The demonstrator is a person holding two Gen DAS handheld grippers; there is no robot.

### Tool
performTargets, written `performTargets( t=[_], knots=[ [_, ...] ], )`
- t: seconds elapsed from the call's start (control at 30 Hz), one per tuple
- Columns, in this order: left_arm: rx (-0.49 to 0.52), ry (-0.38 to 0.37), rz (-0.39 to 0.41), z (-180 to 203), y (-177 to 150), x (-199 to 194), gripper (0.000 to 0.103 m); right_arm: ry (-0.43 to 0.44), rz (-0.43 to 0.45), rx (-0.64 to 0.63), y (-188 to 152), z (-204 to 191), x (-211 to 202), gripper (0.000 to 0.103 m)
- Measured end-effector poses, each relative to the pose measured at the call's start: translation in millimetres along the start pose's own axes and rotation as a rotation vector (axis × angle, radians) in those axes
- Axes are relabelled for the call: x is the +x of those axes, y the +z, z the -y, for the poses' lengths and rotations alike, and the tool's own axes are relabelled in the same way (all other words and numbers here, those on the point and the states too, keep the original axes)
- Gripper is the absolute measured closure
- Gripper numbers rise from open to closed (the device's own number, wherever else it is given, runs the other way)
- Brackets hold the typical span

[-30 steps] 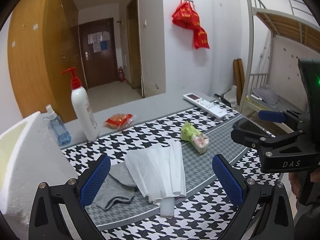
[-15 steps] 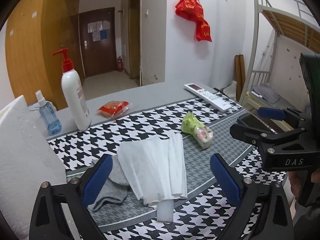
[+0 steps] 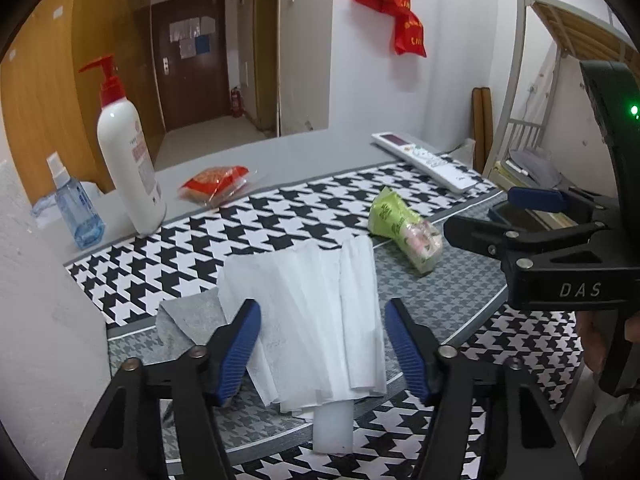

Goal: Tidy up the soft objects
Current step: 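Close the left tool on the white masks while the right tool grasps the green snack bag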

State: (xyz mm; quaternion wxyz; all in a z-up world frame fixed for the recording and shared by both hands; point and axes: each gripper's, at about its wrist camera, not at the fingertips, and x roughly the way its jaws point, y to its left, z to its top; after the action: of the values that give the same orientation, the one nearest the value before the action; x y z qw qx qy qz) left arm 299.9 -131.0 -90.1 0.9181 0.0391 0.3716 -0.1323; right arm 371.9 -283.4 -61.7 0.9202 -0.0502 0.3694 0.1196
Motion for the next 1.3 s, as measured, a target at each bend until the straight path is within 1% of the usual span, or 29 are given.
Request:
performTargets(
  t=[0.07,0.23,0.27,0.3,0.37,0.43,0.5,0.67,0.73,0.8,0.93,1.0,1.03,1.07,1.1,1.2,1.27,1.3],
  knots=[
    [-0.006,0.006,-0.029,-2,-1,6,0.048,0.001,-0.007,-0.001,0,0,4,0.001],
    [-0.011,0.005,-0.047,-4,-3,13,0.054,0.016,-0.036,-0.010,2,-3,15,0.001],
    [-0.012,0.007,-0.050,-5,-3,14,0.057,0.021,-0.039,-0.012,1,-3,16,0.001],
    [-0.013,0.013,-0.057,-5,-4,16,0.063,0.026,-0.044,-0.014,1,-4,18,0.001],
    [-0.011,0.015,-0.071,-7,-5,18,0.071,0.031,-0.052,-0.019,2,-5,22,0.001],
    [-0.005,0.020,-0.080,-6,-6,21,0.075,0.044,-0.060,-0.026,2,-7,25,0.001],
    [-0.002,0.020,-0.089,-5,-7,24,0.089,0.056,-0.069,-0.034,4,-8,29,0.001],
    [0.009,0.010,-0.079,-6,-8,21,0.096,0.062,-0.081,-0.052,7,-11,37,0.001],
    [-0.004,-0.003,-0.067,-11,-8,19,0.098,0.063,-0.086,-0.051,7,-10,40,0.004],
    [-0.016,-0.017,-0.054,-14,-8,16,0.100,0.059,-0.100,-0.052,7,-9,45,0.017],
    [-0.020,-0.048,-0.027,-15,-7,7,0.100,0.067,-0.124,-0.059,6,-9,54,0.031],
    [-0.013,-0.060,-0.012,-13,-6,3,0.100,0.072,-0.137,-0.060,6,-9,59,0.042],
    [-0.013,-0.062,-0.007,-13,-6,1,0.100,0.071,-0.141,-0.061,6,-10,61,0.045],
    [-0.015,-0.067,-0.005,-14,-6,-1,0.100,0.073,-0.146,-0.060,6,-9,63,0.051],
    [-0.017,-0.071,-0.002,-14,-6,-2,0.100,0.077,-0.150,-0.059,6,-9,65,0.060],
    [-0.026,-0.083,0.009,-16,-5,-5,0.100,0.083,-0.145,-0.057,6,-8,64,0.070],
    [-0.031,-0.092,0.021,-18,-5,-10,0.100,0.083,-0.135,-0.055,7,-7,61,0.074],
    [-0.032,-0.096,0.028,-18,-5,-13,0.100,0.084,-0.130,-0.052,7,-6,60,0.074]
  ],
)
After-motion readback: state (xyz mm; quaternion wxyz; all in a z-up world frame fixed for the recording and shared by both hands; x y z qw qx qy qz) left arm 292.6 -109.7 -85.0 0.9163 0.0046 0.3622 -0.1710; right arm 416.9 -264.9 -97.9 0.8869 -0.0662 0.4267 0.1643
